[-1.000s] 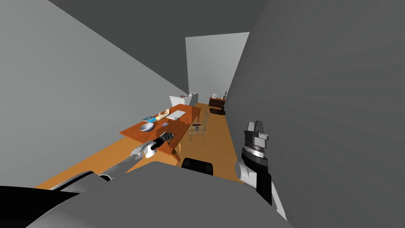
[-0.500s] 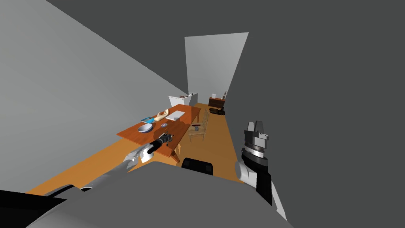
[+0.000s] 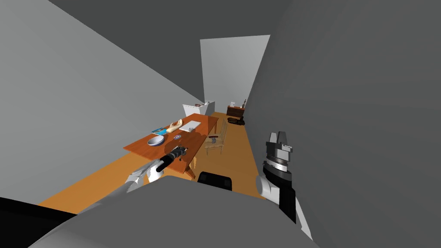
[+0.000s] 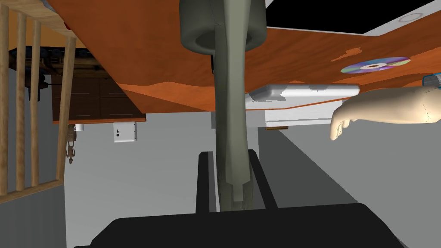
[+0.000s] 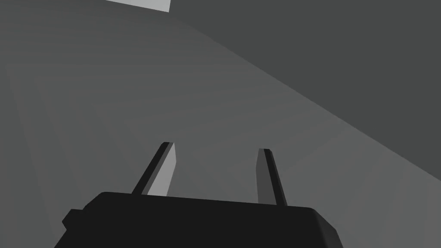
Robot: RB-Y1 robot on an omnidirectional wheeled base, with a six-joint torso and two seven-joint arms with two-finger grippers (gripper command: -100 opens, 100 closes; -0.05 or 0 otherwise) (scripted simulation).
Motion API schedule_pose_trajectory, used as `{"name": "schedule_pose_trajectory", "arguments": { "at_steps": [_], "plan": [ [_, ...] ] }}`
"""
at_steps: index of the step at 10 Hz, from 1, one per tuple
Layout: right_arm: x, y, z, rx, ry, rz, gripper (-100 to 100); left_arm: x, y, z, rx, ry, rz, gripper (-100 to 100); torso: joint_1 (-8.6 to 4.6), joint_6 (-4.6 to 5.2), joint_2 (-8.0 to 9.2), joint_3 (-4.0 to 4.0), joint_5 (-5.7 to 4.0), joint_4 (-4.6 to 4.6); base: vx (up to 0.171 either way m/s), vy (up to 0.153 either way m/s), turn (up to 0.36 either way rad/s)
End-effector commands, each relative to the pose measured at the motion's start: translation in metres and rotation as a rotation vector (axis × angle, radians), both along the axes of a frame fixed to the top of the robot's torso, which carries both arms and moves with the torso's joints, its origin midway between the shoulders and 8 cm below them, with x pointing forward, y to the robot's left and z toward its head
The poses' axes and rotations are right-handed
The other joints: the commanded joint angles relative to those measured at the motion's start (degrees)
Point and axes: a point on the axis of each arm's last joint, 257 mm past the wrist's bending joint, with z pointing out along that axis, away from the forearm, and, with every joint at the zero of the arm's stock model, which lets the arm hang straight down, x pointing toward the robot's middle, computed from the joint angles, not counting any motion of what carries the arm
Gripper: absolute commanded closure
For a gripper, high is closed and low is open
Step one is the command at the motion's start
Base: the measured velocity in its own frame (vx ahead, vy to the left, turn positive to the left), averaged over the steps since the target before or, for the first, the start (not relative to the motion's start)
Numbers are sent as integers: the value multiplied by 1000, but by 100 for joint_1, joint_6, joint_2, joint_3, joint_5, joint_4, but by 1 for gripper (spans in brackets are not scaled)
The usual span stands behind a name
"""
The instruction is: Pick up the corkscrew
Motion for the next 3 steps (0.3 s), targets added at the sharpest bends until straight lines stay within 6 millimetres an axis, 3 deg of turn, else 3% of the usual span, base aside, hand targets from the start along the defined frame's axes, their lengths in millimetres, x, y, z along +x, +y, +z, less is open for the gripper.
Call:
{"name": "schedule_pose_trajectory", "arguments": {
  "at_steps": [1,2,3],
  "plan": [
    [0,0,0,0,0,0,0,3,-9,9,-5,-19,-13,100,0,0,0,0,0,0,12,11,12],
    [0,0,0,0,0,0,0,1,-4,4,-2,-8,-6,100,-3,4,4,4,-1,4,0,0,0],
    [0,0,0,0,0,0,0,2,-4,6,-2,-10,-7,0,-3,4,8,5,1,3,0,0,0]
  ]
}}
